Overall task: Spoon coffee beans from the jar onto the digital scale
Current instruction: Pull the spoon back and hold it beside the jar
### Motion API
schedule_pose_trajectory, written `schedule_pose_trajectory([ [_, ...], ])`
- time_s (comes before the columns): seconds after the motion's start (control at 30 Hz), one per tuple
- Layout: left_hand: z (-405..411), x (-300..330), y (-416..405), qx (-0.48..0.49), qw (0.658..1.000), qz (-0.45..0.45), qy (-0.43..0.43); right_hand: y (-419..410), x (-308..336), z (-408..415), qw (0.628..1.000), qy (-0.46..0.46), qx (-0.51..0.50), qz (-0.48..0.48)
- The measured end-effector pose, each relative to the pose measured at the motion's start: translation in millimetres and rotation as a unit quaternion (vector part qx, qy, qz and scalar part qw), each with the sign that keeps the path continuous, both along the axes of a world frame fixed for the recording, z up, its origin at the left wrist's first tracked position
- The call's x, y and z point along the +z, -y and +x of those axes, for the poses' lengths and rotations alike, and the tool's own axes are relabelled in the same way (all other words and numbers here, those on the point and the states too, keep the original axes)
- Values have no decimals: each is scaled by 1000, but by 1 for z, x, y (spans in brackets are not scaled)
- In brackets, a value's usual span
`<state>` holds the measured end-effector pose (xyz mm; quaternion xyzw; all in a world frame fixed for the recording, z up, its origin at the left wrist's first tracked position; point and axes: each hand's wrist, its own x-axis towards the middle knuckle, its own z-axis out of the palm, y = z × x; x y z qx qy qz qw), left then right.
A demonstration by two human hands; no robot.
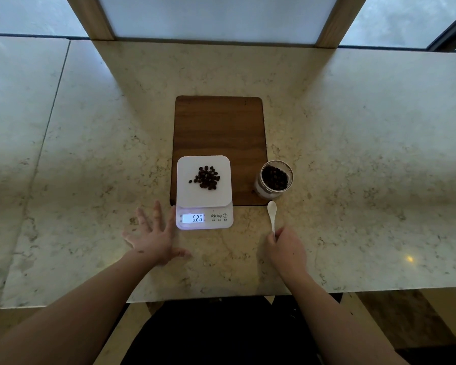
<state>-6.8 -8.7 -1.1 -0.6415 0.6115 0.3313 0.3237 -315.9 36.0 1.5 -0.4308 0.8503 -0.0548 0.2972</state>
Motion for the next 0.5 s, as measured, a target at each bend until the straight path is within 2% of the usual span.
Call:
schedule_pose_trajectory([
  [0.27, 4, -5, 1, -4, 1000, -19, 4, 4, 6, 9, 999, 32, -10, -20],
  [0.37, 8, -2, 4, 6, 998, -39, -43, 14, 10, 29, 995, 50, 86, -19],
  [0.5, 4, 23, 18, 59, 987, -105, -106, 39, 24, 57, 968, 50, 246, -33],
])
